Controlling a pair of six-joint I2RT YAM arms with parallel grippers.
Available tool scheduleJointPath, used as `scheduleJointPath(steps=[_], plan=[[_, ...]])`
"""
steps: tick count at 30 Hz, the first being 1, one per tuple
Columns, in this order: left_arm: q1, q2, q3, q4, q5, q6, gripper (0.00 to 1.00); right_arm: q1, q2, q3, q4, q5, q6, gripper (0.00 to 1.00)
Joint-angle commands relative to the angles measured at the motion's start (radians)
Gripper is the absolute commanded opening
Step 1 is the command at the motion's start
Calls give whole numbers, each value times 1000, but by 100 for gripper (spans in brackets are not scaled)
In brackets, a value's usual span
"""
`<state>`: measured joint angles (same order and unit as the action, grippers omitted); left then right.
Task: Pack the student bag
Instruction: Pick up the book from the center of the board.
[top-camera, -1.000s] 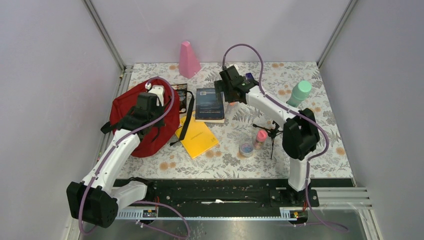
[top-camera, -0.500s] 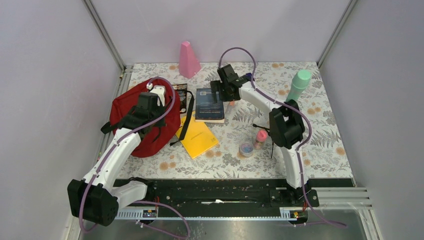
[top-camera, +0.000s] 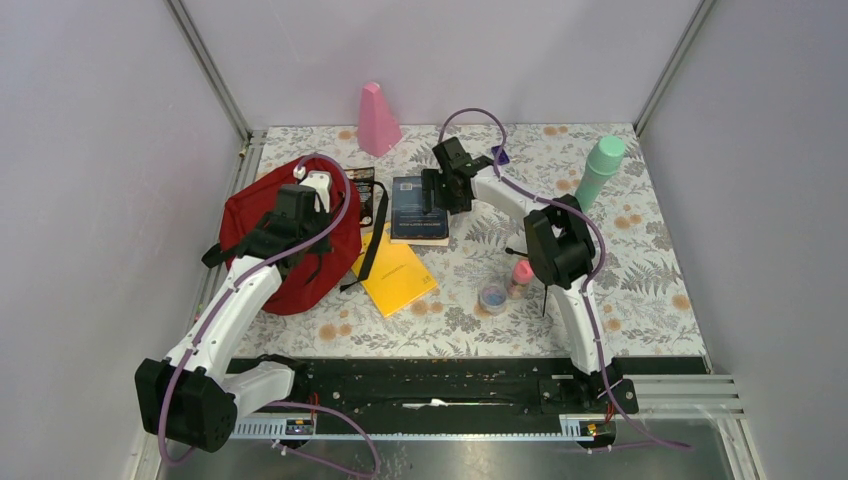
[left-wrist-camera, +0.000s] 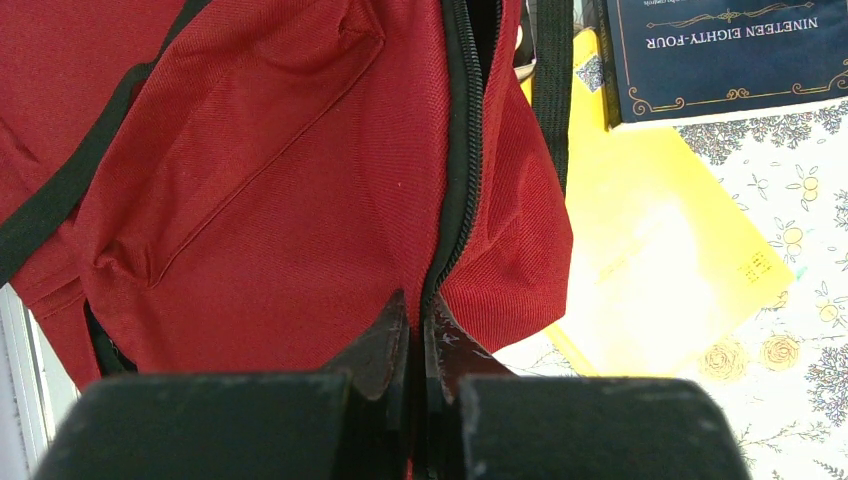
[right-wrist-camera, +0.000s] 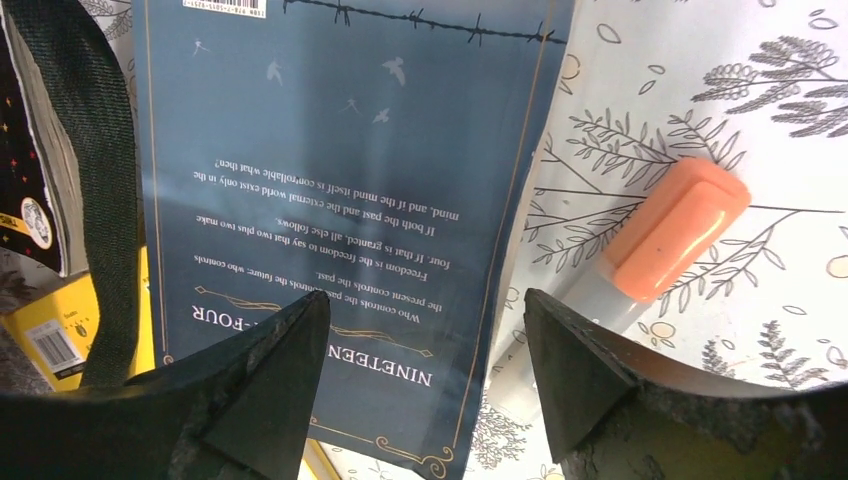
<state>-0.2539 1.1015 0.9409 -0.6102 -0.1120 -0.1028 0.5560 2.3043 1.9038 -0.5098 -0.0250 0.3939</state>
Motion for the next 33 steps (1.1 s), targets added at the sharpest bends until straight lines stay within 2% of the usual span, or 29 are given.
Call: scheduleJointPath(steps=[1, 13, 21, 29, 32, 33], plan=[[2, -28, 10, 76, 18, -6, 0, -5, -15, -40, 63, -66, 63, 77], [3, -21, 9, 76, 27, -7, 0, -1, -72, -187, 270, -225, 256, 70], [3, -23, 7, 76, 34, -8, 0, 8, -124, -265, 415, -223, 365, 66], [2, -32, 2, 76, 35, -9, 0, 55, -114, -297, 457, -144, 436, 72], [2, -32, 1, 76, 40, -11, 0, 75, -124, -343, 500, -113, 476, 68], [2, -31, 1, 76, 40, -11, 0, 79, -126, -353, 539, -104, 484, 62]])
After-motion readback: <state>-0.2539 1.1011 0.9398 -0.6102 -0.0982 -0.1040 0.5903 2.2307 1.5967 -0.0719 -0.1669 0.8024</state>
